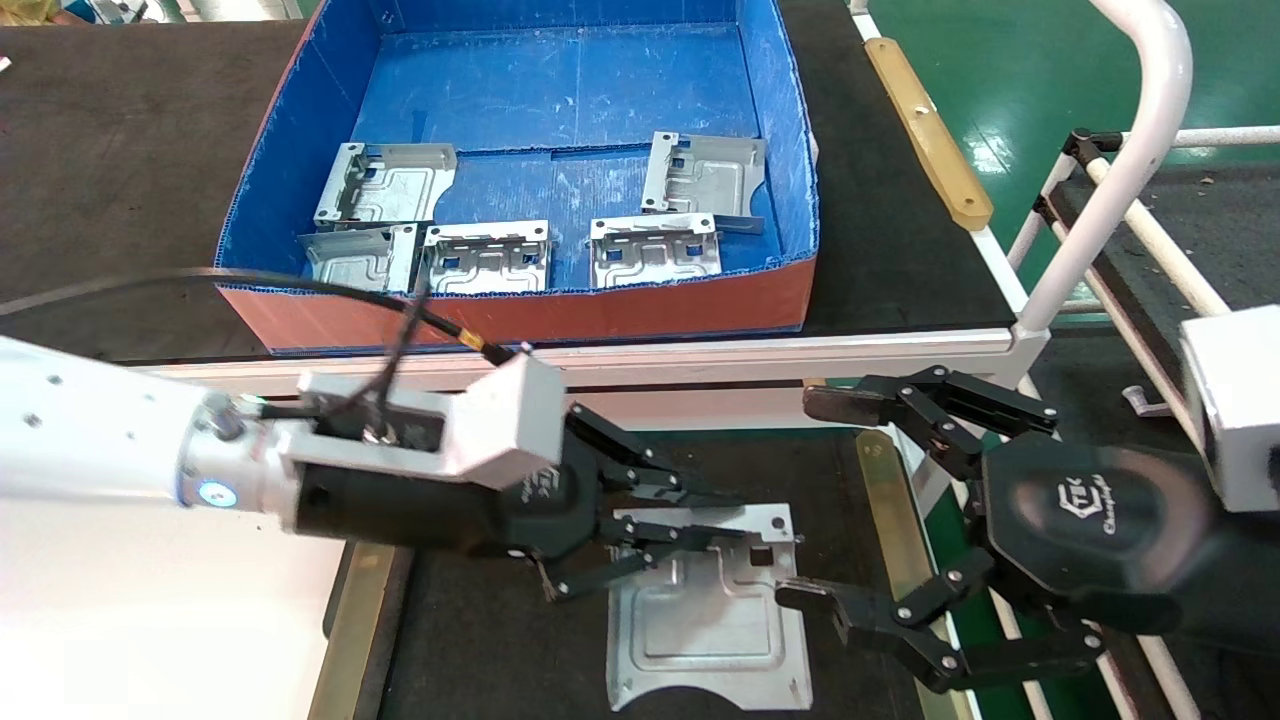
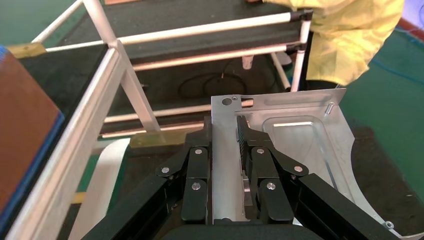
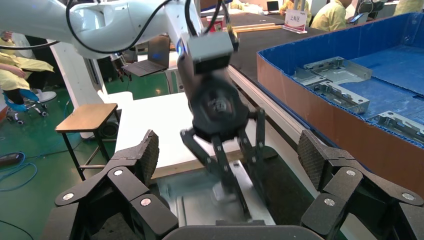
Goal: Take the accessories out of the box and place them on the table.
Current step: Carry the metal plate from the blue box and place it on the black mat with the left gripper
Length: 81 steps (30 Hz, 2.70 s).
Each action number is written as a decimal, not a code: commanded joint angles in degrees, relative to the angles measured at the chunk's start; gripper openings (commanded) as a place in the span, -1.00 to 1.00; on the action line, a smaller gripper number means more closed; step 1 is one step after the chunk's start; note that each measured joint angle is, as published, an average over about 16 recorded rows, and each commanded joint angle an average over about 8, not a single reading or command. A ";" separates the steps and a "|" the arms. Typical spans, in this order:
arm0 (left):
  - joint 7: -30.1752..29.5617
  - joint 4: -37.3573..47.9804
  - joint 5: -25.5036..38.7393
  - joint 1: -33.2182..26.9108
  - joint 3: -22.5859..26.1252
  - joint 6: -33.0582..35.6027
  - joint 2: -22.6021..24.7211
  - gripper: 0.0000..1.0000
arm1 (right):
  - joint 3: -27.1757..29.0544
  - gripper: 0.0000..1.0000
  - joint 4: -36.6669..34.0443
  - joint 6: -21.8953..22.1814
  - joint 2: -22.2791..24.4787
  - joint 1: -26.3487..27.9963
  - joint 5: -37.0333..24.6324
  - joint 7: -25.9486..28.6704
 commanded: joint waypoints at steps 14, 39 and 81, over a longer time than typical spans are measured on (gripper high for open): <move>6.75 0.23 7.07 6.53 3.19 -10.28 7.17 -1.00 | 0.00 1.00 0.00 0.00 0.00 0.00 0.00 0.00; 23.93 21.99 2.99 5.54 12.56 -24.30 18.84 -1.00 | 0.00 1.00 0.00 0.00 0.00 0.00 0.00 0.00; 22.41 18.42 -23.91 0.76 41.09 -48.12 18.85 -1.00 | 0.00 1.00 0.00 0.00 0.00 0.00 0.00 0.00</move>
